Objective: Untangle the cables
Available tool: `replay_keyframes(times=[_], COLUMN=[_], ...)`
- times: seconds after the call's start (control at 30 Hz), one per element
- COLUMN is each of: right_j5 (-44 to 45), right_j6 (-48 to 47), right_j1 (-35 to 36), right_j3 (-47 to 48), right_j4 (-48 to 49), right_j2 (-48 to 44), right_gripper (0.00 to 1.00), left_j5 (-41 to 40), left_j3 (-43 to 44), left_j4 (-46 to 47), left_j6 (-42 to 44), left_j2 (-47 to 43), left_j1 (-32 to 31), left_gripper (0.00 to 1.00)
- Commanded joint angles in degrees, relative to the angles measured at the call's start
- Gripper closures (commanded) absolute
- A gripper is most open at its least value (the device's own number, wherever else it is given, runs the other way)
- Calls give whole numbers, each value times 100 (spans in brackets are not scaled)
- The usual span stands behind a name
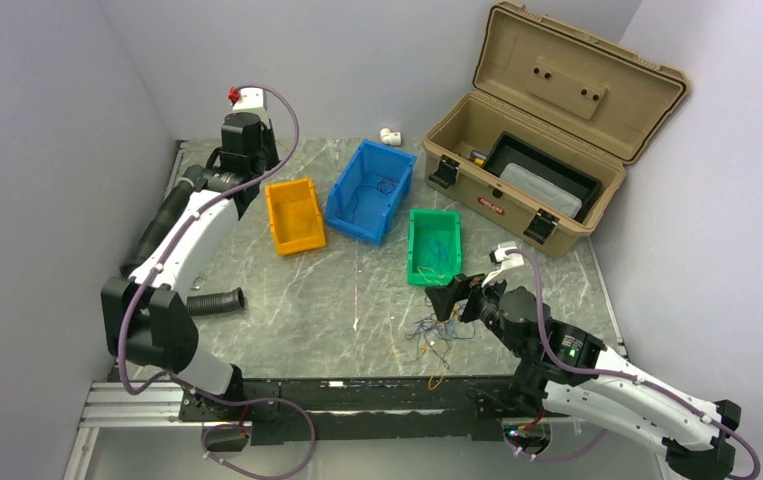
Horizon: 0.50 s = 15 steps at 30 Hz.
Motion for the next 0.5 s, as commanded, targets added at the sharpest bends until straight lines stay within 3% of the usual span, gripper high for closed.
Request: replay_keyframes(times=[0.0,0.23,0.47], right_j5=[166,142,145], right_j6=[-59,-37,-60], right_j1=[8,8,12], right_j3=[237,331,386], right_j4=[-56,-155,-177], right_j2=[-117,-41,4], right_gripper=[9,9,9], left_j5=[-226,-601,-510], left_j3=[77,-350,416], left_j4=[10,-17,-1245], left_j6=[-214,-284,-146], left_j2=[259,730,1719], left_j1=[75,75,45], left_gripper=[100,100,100])
